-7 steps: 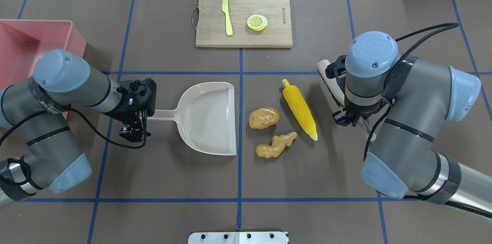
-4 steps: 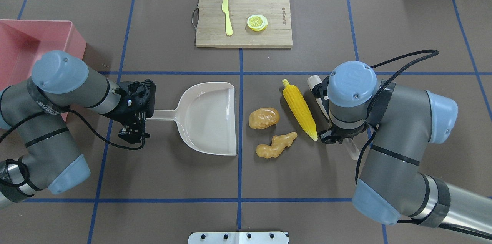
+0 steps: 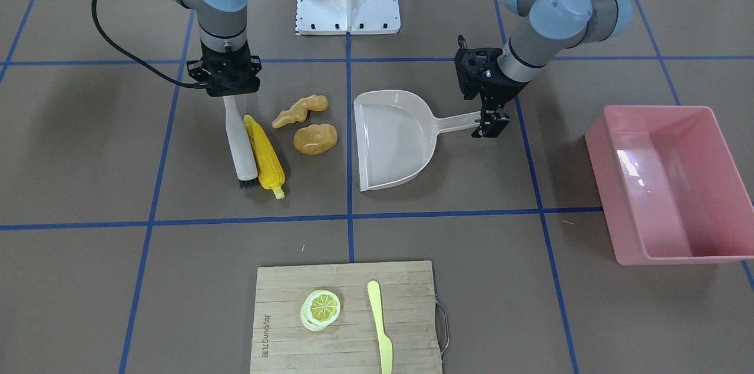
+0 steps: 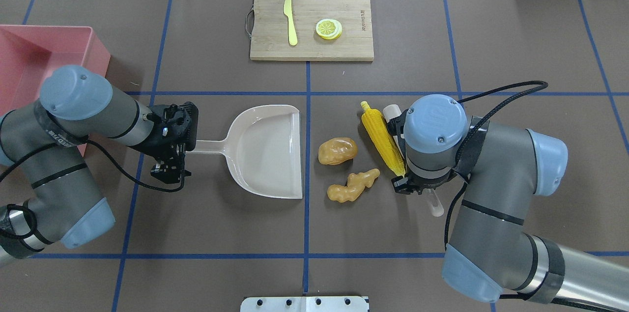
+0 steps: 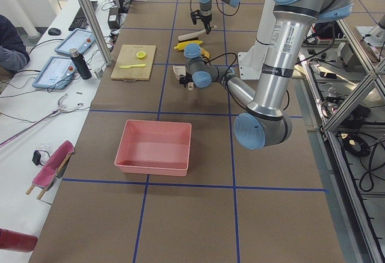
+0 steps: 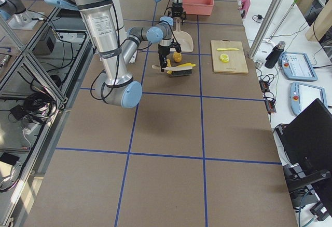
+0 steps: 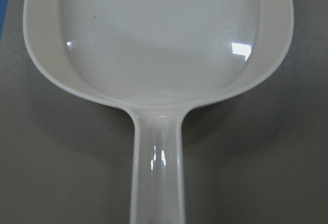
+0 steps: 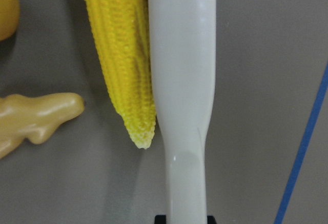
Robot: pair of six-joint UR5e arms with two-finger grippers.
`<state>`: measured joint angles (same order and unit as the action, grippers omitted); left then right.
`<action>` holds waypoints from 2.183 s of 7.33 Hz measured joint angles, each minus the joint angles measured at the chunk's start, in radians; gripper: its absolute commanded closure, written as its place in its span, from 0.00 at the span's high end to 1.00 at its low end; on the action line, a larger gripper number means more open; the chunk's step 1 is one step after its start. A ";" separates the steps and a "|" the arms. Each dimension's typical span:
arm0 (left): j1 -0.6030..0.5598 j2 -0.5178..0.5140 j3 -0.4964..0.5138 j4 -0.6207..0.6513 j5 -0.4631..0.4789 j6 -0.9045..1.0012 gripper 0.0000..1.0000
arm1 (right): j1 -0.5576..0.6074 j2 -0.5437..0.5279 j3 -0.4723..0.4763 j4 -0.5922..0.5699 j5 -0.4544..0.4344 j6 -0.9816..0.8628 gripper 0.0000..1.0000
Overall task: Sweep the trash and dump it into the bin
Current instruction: 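Carry the brush with the right gripper behind the corn, potato and ginger, then sweep the corn and potato into the dustpan with the right gripper's brush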
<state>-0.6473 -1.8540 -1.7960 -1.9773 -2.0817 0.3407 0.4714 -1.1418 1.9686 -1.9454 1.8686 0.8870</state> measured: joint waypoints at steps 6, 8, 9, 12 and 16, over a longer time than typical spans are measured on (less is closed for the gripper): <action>-0.001 0.005 -0.004 -0.006 -0.003 0.006 0.97 | -0.067 0.030 -0.066 0.216 0.008 0.207 0.00; -0.001 0.008 -0.005 -0.017 -0.003 0.007 0.97 | -0.092 0.050 -0.106 0.295 0.008 0.267 0.00; -0.002 0.011 -0.006 -0.021 -0.003 0.007 0.97 | -0.100 0.058 -0.114 0.315 0.009 0.286 0.00; -0.003 0.013 -0.005 -0.024 -0.002 0.007 0.97 | -0.121 0.069 -0.120 0.390 0.009 0.367 0.00; -0.002 0.012 0.003 -0.025 -0.002 0.008 0.96 | -0.162 0.084 -0.155 0.544 0.011 0.462 0.00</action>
<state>-0.6490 -1.8419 -1.7927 -2.0018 -2.0835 0.3482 0.3099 -1.0575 1.8140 -1.4016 1.8799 1.3488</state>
